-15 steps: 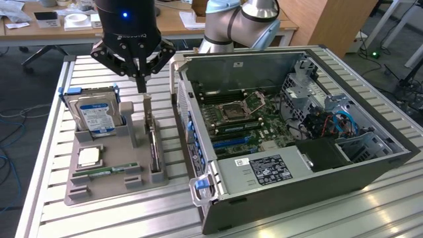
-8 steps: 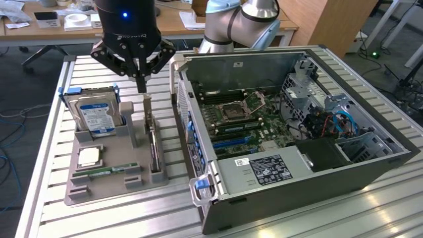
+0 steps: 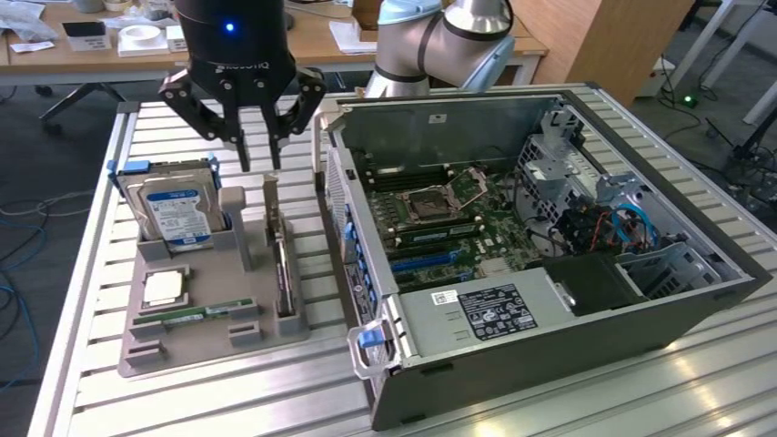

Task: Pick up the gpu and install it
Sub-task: 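Pick up the gpu and move the gpu toward the slot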

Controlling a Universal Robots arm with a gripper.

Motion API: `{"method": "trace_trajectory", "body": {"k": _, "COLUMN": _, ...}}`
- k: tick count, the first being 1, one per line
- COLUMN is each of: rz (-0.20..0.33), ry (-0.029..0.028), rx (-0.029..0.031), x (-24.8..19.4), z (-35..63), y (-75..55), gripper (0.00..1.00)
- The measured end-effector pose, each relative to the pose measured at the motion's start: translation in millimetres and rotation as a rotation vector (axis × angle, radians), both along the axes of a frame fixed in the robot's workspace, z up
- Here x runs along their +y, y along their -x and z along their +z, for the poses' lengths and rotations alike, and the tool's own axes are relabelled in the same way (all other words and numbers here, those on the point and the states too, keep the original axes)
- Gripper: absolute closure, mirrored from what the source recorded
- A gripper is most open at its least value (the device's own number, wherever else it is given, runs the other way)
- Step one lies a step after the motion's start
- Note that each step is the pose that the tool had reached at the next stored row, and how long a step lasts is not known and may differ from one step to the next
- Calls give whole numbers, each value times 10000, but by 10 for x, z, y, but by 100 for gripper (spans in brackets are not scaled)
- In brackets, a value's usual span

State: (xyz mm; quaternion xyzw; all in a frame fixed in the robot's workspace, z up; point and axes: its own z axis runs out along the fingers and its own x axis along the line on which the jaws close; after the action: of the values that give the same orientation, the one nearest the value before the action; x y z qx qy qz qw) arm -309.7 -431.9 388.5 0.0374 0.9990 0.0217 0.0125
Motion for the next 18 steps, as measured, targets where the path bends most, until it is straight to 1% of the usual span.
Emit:
{"method": "trace_trajectory", "body": {"k": 1, "rz": 1, "ry": 0, "rx": 0, "x": 0, "z": 0, "y": 0, "gripper": 65}}
{"method": "trace_trajectory", "body": {"k": 2, "rz": 0, "ry": 0, "rx": 0, "x": 0, "z": 0, "y": 0, "gripper": 65}}
{"method": "trace_trajectory", "body": {"k": 3, "rz": 0, "ry": 0, "rx": 0, "x": 0, "z": 0, "y": 0, "gripper": 58}}
{"method": "trace_trajectory", "body": {"k": 12, "rz": 0, "ry": 0, "rx": 1, "x": 0, "z": -2, "y": 0, "gripper": 58}}
{"method": "trace_trajectory", "body": {"k": 18, "rz": 0, "ry": 0, "rx": 0, "x": 0, "z": -33, "y": 0, "gripper": 58}}
